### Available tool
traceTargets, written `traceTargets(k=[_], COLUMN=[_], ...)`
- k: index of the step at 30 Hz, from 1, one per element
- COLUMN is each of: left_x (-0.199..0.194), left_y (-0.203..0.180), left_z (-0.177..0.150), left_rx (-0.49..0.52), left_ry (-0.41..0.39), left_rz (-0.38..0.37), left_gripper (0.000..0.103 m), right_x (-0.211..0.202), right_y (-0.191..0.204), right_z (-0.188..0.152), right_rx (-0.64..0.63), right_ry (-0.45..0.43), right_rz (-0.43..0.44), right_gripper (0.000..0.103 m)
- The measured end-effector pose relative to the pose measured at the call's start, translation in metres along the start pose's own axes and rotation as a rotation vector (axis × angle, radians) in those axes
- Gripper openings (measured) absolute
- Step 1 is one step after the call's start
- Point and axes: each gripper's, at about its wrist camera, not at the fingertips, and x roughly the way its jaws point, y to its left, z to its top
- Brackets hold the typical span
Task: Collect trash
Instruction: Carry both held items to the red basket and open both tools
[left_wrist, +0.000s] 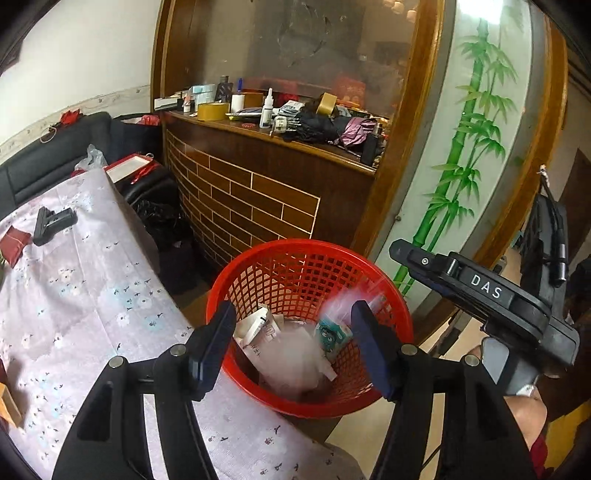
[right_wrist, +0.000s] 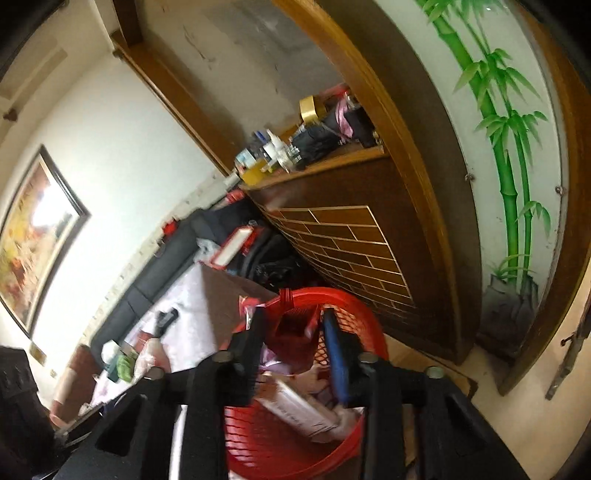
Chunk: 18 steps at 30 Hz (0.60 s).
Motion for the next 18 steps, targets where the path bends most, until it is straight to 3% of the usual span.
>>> traceTargets(k=[1, 6, 12, 18], left_x=[-0.004, -0.041, -0.082, -0.126], left_y=[0.001, 0.017, 0.048, 0.093], left_z=[-0.001, -0.015, -0.042, -0.069], left_rx=[0.009, 0.01, -0.032, -0.121], left_ry=[-0.007, -0.063, -0.07, -0.073], left_rz=[0.006, 0.056, 0.146, 0.237], left_gripper=[0.064, 0.071, 0.072, 0.072], right_x=[0.001, -0.008, -0.013, -0.01], right_y=[-0.002, -0.002, 0.036, 0.093], right_z=[0.0, -0.002, -0.016, -0.049], right_rx=[0.007, -0.024, -0.154, -0.283], right_ry=[0.001, -0.02, -0.008, 0.037], right_rz=[-0.005, -0.02, -0.074, 0.017], right_gripper=[0.056, 0.06, 0.069, 0.077])
